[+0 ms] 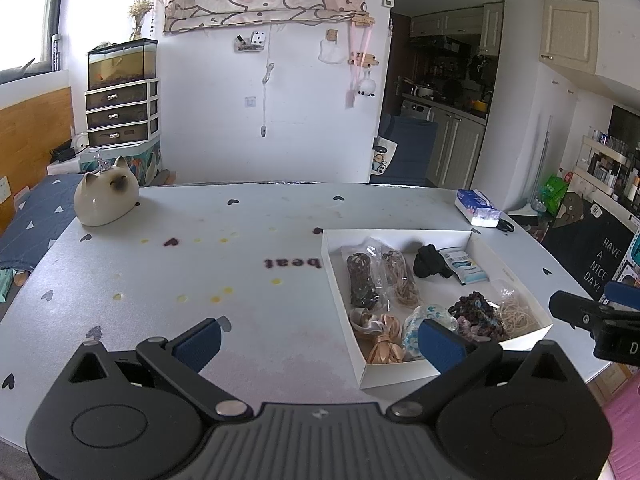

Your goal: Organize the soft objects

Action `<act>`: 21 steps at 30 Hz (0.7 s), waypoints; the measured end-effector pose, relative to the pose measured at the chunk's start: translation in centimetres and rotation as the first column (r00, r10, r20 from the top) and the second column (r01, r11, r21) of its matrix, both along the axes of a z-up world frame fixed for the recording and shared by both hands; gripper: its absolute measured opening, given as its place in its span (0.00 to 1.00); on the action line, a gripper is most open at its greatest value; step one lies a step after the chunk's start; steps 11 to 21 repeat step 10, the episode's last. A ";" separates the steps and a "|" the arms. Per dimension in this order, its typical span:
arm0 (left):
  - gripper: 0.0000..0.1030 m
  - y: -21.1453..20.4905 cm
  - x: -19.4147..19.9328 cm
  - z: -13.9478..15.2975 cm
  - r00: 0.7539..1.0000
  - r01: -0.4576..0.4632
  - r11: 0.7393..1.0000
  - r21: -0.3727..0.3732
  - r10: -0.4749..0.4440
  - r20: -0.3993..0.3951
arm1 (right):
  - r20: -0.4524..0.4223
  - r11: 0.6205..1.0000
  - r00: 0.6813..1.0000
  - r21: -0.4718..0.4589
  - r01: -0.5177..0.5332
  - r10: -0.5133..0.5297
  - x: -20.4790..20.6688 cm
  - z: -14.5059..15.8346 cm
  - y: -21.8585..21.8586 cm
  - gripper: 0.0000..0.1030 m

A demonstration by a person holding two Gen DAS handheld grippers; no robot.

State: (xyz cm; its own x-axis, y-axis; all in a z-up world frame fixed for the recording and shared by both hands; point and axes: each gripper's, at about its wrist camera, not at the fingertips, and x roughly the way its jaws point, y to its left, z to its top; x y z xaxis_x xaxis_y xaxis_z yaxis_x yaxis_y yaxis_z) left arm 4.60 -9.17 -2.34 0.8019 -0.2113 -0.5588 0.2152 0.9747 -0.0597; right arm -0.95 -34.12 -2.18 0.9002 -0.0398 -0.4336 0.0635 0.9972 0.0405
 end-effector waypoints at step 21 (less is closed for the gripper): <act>1.00 -0.1 -0.1 0.0 1.000 -0.001 1.000 0.003 0.001 -0.001 | 0.000 1.000 1.000 0.001 0.000 0.000 0.0 0.0 0.0 1.00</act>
